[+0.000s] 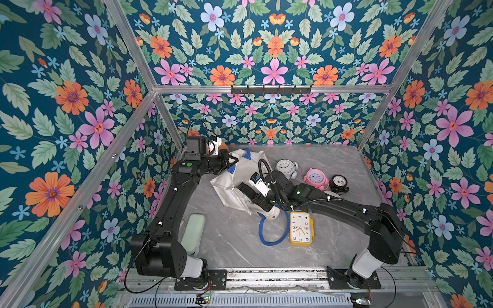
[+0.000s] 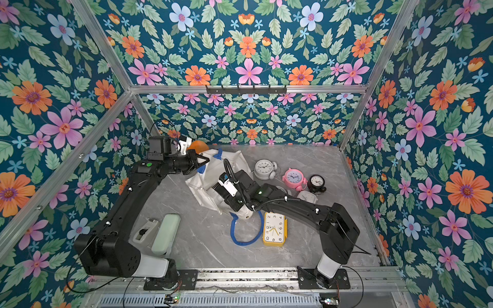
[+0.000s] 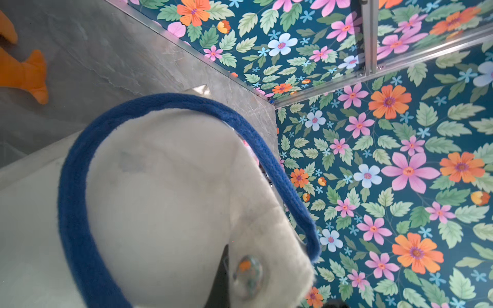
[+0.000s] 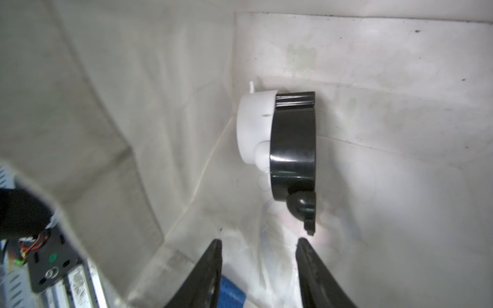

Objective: Take the alarm clock out of the canvas bag
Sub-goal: Pick up the alarm from the canvas bag.

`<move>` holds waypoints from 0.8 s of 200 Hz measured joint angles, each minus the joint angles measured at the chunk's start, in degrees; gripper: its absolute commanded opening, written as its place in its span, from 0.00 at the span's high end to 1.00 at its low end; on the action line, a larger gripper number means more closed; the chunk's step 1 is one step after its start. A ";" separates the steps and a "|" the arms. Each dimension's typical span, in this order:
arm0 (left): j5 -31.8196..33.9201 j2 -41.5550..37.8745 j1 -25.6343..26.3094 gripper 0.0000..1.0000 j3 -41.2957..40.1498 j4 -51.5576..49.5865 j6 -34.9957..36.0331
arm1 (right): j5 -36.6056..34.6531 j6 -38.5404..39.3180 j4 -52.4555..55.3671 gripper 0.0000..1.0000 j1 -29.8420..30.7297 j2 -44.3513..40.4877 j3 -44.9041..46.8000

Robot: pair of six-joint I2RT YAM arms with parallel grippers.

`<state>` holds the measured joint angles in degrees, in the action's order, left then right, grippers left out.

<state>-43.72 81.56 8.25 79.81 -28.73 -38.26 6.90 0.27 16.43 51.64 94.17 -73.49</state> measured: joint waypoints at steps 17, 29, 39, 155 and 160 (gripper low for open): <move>1.01 0.00 0.50 1.00 -0.22 0.87 -2.29 | 2.38 0.94 -3.06 0.54 -0.04 -1.36 2.60; 1.64 0.00 0.87 1.00 -0.22 1.70 -3.72 | 3.69 1.53 -5.49 0.55 -0.04 -1.20 3.76; 1.84 0.00 1.07 1.00 -0.22 2.25 -4.68 | 4.70 1.92 -6.71 0.56 -0.02 -0.68 4.09; 0.46 -0.11 1.79 1.00 0.70 3.23 -8.04 | -1.60 5.57 -15.93 0.60 -0.96 9.11 2.67; 0.37 -0.13 1.88 1.00 0.70 3.23 -8.04 | -2.12 5.22 -16.09 0.60 -1.31 9.22 2.69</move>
<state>-43.35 81.43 10.13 80.51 -25.50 -46.30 4.78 5.50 0.34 50.33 103.39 -70.81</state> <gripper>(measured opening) 0.059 0.399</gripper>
